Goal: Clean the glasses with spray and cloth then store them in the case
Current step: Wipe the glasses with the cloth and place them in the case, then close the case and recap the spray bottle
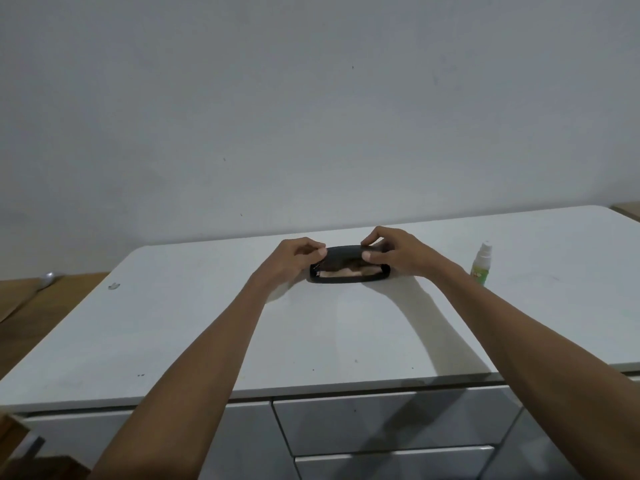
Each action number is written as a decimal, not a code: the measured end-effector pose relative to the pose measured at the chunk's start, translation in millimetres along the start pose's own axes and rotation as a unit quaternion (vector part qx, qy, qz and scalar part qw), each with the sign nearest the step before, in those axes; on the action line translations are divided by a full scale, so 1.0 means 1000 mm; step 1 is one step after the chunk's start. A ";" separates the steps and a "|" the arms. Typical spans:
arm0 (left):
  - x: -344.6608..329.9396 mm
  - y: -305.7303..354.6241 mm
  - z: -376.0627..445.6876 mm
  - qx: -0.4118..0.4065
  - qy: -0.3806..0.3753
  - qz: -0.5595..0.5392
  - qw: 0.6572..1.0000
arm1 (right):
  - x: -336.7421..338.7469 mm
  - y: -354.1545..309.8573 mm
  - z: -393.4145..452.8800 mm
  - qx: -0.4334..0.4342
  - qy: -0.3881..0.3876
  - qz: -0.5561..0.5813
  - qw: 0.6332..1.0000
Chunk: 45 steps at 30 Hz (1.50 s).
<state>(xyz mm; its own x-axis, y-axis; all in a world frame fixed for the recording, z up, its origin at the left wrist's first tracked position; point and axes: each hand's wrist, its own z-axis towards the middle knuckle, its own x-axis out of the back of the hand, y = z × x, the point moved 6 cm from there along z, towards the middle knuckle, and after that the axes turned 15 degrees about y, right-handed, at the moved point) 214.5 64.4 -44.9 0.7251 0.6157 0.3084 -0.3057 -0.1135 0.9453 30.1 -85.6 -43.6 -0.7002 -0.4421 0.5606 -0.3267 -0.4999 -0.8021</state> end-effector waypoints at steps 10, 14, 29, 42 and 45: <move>0.000 -0.007 -0.020 -0.036 0.035 0.008 0.999 | -0.007 0.004 -0.023 0.064 0.058 -0.050 0.995; -0.002 -0.010 -0.025 -0.058 0.029 0.041 0.997 | -0.011 0.002 -0.026 0.101 0.068 -0.090 0.988; 0.001 -0.012 0.029 -0.078 0.092 0.045 0.992 | -0.020 0.003 0.027 0.093 0.110 -0.123 0.982; 0.010 -0.029 0.108 -0.110 0.122 0.147 0.975 | -0.047 0.012 0.103 0.089 0.112 -0.121 0.982; 0.011 -0.033 0.113 -0.112 0.119 0.148 0.975 | -0.051 0.012 0.105 0.084 0.119 -0.128 0.981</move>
<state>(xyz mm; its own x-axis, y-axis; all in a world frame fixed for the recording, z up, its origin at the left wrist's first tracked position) 301.9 -13.4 -60.6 0.4284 0.7488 0.5058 -0.6260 -0.1577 0.7637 128.2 -147.7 -60.2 -0.7440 -0.1102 0.6590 -0.4156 -0.6960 -0.5856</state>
